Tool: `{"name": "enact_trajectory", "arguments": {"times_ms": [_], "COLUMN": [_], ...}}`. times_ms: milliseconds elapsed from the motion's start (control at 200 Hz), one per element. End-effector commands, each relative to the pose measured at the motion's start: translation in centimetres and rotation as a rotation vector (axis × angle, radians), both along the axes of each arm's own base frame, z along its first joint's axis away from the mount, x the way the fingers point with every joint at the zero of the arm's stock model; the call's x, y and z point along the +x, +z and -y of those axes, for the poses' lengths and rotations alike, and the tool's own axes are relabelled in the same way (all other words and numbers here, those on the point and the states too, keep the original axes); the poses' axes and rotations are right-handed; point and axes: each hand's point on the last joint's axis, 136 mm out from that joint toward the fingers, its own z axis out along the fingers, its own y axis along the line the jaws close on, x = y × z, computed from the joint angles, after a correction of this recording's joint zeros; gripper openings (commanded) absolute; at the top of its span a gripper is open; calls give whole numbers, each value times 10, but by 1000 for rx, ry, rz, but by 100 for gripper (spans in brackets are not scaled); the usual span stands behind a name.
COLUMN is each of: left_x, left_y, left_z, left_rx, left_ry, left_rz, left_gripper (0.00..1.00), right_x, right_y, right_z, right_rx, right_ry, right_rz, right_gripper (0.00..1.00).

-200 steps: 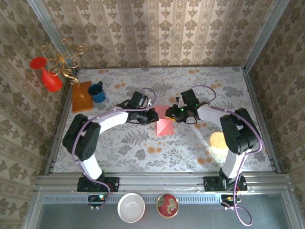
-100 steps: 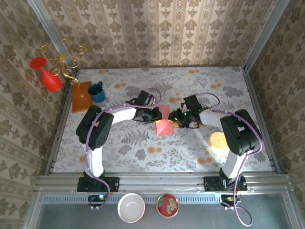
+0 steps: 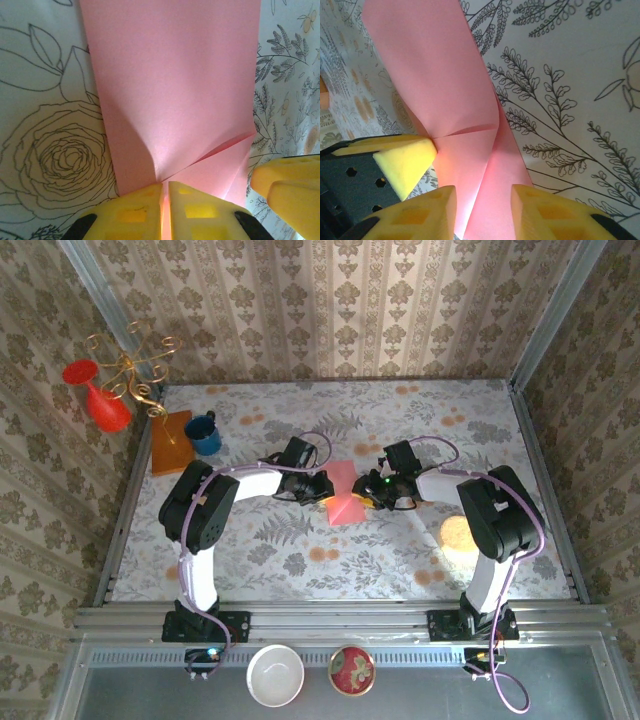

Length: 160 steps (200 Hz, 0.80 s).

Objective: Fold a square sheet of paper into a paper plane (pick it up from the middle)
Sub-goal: Pick up the paper from the center of the table.

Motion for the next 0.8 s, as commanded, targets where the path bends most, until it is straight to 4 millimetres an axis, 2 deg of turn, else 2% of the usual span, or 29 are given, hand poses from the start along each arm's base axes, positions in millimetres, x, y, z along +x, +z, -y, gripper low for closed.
{"name": "enact_trajectory", "arguments": {"times_ms": [0,140,455,795], "left_x": [-8,-9,-6,-5], "left_y": [-25,-26,-21,-17], "left_z": [-15,-17,-16,-14], "left_rx": [45,46,31,26], "left_ry": [37,42,31,27], "left_rz": [-65,-71,-66,-61], "left_gripper": [12,12,11,11], "right_x": [6,7,8,3], "right_y": [4,-1,-5,4], "right_z": [-10,-14,-23,-35], "right_rx": [26,28,50,133], "right_ry": [11,22,43,67], "right_rz": [5,-3,-10,29], "right_gripper": [32,27,28,26]}}
